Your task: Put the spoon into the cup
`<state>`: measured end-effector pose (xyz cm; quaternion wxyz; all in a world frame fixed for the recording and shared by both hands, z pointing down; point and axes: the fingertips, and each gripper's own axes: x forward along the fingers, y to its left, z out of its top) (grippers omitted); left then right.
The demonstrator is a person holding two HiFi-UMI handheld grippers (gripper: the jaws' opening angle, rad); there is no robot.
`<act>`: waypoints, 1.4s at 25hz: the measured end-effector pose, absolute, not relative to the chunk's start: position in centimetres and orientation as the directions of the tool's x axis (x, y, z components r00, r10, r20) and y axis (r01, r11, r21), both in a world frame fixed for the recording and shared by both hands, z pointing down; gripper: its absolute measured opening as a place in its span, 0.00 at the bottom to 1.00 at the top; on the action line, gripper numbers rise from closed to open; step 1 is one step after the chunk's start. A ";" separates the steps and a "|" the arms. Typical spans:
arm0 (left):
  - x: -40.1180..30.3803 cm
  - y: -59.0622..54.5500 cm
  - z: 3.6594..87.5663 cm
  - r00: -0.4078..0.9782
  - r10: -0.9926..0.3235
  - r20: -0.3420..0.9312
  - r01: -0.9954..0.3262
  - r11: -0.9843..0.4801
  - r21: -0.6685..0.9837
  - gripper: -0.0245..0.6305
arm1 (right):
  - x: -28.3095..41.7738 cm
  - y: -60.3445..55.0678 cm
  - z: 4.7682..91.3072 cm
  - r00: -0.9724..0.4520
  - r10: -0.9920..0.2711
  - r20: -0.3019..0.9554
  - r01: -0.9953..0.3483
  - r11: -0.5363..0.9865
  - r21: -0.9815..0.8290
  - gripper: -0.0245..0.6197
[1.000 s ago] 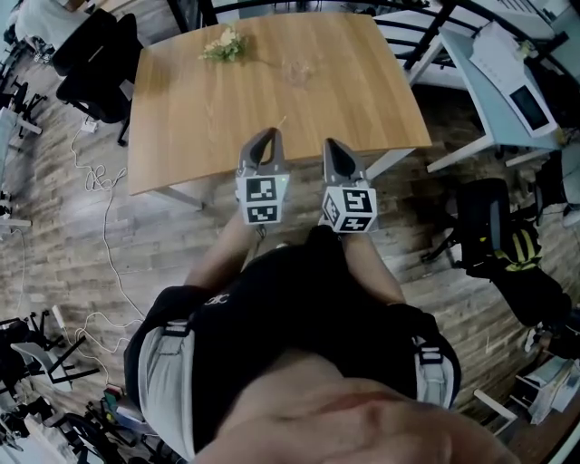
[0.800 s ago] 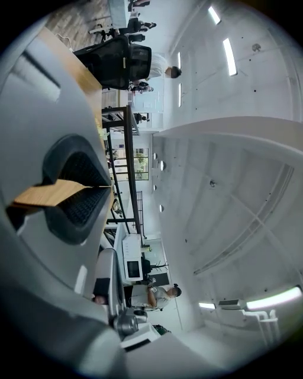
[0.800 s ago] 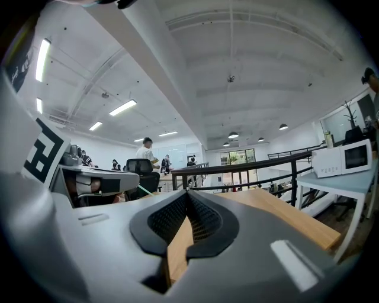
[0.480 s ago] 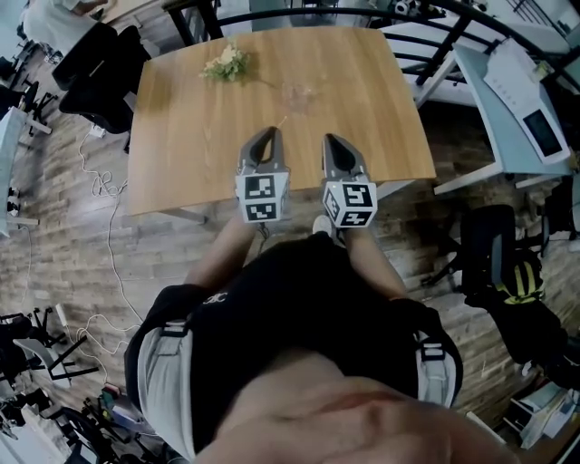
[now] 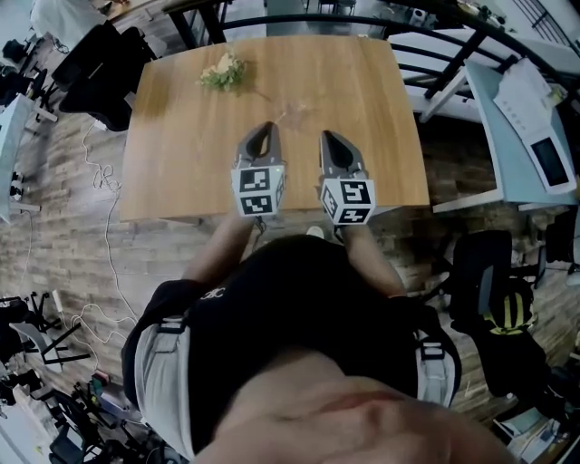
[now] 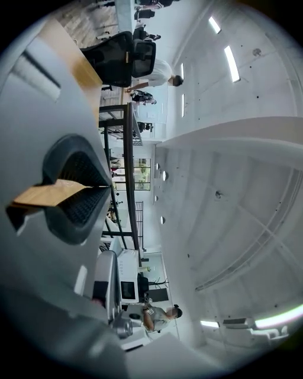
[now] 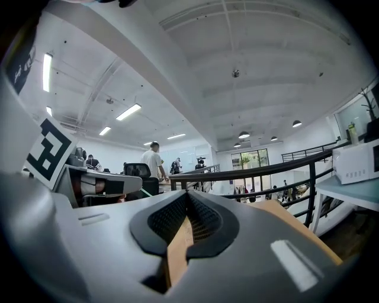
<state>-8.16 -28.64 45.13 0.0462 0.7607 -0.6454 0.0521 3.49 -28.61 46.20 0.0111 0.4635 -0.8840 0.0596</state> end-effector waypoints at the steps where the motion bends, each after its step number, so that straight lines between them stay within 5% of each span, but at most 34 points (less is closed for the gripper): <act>1: -7.8 -29.3 45.2 0.159 -0.977 0.143 -0.987 -0.160 0.003 0.07 | 4.0 -29.3 46.2 -0.570 -0.818 0.074 -0.821 0.563 -0.099 0.04; 14: -6.7 -34.4 46.1 0.062 -0.983 0.175 -0.997 -0.067 -0.022 0.07 | 5.5 -35.3 46.9 -0.635 -0.768 0.085 -0.771 0.623 -0.132 0.04; 35: -11.1 -41.6 49.5 0.143 -0.963 0.230 -0.990 -0.136 0.047 0.07 | 5.1 -38.3 47.2 -0.537 -0.833 0.135 -0.843 0.526 -0.111 0.04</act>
